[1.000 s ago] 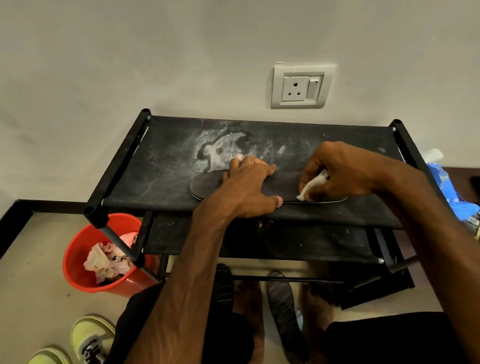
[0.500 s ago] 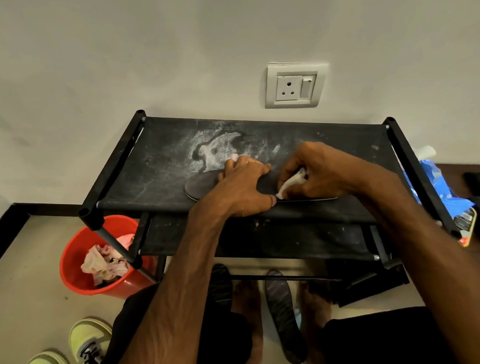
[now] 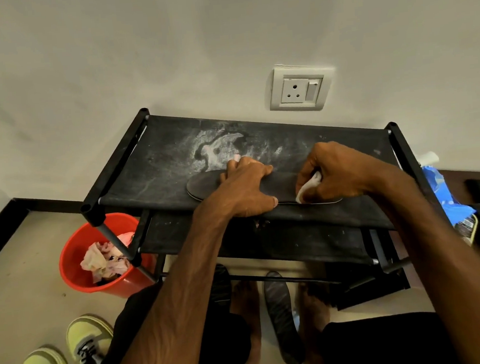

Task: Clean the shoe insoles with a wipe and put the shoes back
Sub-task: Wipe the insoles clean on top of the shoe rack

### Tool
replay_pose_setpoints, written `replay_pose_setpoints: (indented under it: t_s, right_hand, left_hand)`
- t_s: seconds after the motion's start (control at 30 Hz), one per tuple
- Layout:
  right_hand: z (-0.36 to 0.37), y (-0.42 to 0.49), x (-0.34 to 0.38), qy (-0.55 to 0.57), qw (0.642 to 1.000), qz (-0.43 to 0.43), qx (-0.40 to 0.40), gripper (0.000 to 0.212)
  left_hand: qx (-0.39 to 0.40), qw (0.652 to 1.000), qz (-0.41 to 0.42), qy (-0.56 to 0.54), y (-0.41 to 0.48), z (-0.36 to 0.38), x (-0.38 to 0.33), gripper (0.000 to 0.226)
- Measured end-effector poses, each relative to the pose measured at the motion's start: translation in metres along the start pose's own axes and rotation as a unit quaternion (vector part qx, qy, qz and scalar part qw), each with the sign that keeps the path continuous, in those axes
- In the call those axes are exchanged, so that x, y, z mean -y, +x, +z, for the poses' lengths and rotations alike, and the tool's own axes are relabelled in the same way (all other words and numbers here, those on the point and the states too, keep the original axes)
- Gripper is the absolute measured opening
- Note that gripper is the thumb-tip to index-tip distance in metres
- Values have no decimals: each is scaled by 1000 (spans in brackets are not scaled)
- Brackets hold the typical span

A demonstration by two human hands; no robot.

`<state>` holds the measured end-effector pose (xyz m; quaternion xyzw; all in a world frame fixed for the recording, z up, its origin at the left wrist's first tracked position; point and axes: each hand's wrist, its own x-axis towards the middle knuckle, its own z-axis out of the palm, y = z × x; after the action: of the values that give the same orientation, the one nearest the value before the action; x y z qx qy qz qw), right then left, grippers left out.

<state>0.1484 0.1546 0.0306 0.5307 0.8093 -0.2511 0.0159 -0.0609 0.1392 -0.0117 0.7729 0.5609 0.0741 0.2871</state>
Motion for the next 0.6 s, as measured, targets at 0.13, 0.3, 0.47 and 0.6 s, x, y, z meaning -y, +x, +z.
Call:
replay_pose_setpoints:
  t_s: [0.13,0.3,0.47,0.6]
  right_hand:
    - [11,7,13,-5,999,-39,-36,11]
    - [19,15,13,37,992,-34,-116,13]
    - [3,2,-20,96,954,37,-283,8]
    - [-3,-6,-40,126,942,56,-305,9]
  left_hand:
    - [2,1000,5,17,0,-1,-1,70]
    - [-2,1000,10,0,-1,-1,0,66]
    - [-4,1000,8,-11,-2,-1,1,74]
    - [-34,999,15,-25,-2,1,1,71]
